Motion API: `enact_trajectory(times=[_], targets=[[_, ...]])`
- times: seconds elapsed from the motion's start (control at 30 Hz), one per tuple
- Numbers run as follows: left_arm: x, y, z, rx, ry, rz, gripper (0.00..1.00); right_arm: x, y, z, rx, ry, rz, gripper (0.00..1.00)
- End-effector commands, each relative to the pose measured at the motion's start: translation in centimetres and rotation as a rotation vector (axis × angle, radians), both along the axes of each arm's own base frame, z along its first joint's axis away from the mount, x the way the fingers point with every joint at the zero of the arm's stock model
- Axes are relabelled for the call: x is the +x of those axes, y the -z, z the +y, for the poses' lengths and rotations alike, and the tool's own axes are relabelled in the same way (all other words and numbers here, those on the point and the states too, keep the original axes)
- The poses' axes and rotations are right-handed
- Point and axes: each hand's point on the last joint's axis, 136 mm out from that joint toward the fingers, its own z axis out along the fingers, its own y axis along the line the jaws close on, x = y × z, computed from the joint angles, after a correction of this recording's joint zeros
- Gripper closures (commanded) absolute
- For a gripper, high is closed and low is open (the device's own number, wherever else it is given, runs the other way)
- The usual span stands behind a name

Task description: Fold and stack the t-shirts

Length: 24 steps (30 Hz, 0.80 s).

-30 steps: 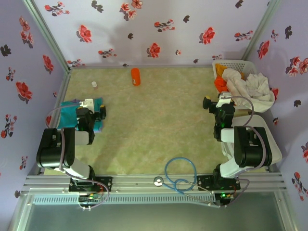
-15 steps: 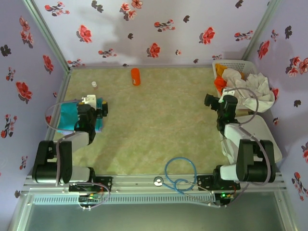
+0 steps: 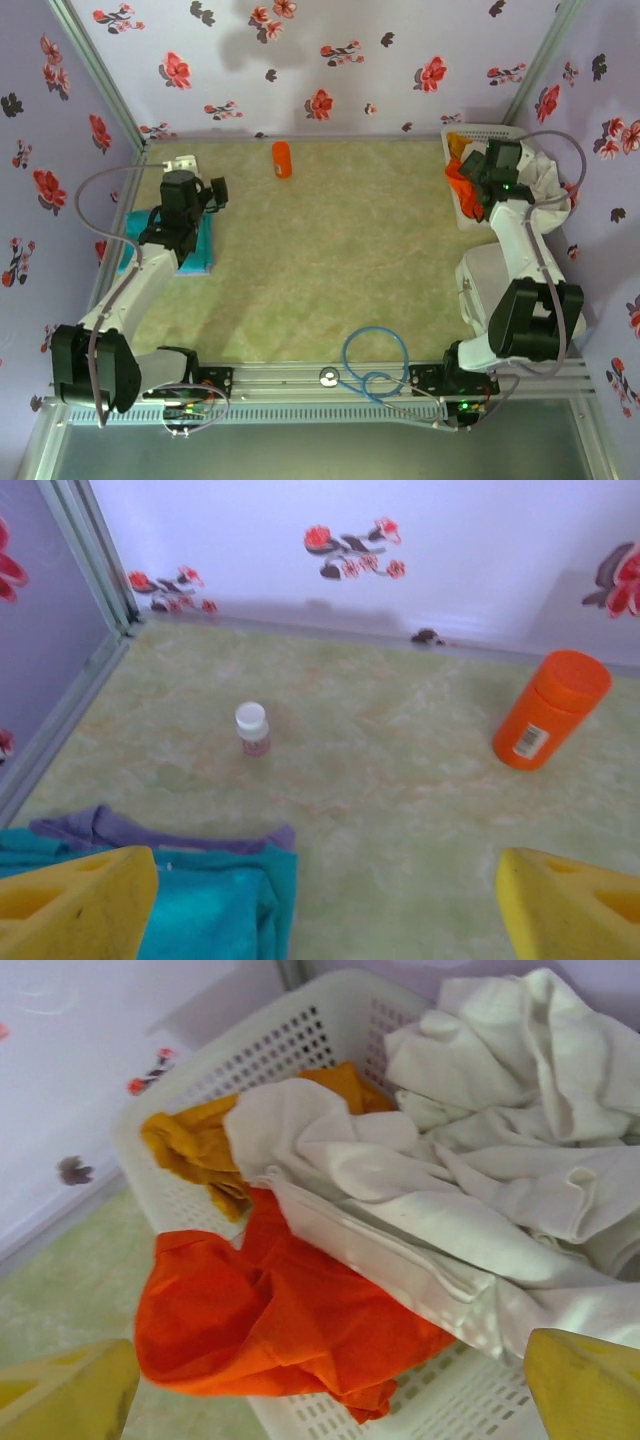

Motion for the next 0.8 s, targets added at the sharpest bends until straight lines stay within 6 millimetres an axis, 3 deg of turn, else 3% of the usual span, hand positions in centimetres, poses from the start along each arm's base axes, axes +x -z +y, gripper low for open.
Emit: enact_trajectory(times=[0.0,0.13,0.43,0.57,0.77], targets=[[-2.5,1.4,-1.0,-0.035,0.024,0.153,0.13,-3.0,4.1,-0.6,0.064,0.080,0.216,0.01],[-4.1,1.6,-1.7,-0.056,0.058,0.202,0.13,-4.0,4.4,-2.1,0.095,0.161,0.169,0.08],[-8.3,1.2,-1.5,-0.051,0.105,0.267,0.13,-7.7,5.8,-7.5,-0.040,0.418,0.279,0.08],[-9.3,1.1,-1.1,-0.033,0.107,0.287,0.11,-7.5,7.2,-8.5,0.000,0.461,0.265,0.09],[-9.6,1.3,-1.0,-0.033,0.104,0.292,0.11,-5.5,8.3,-9.3,0.004,0.492,0.263,0.12]])
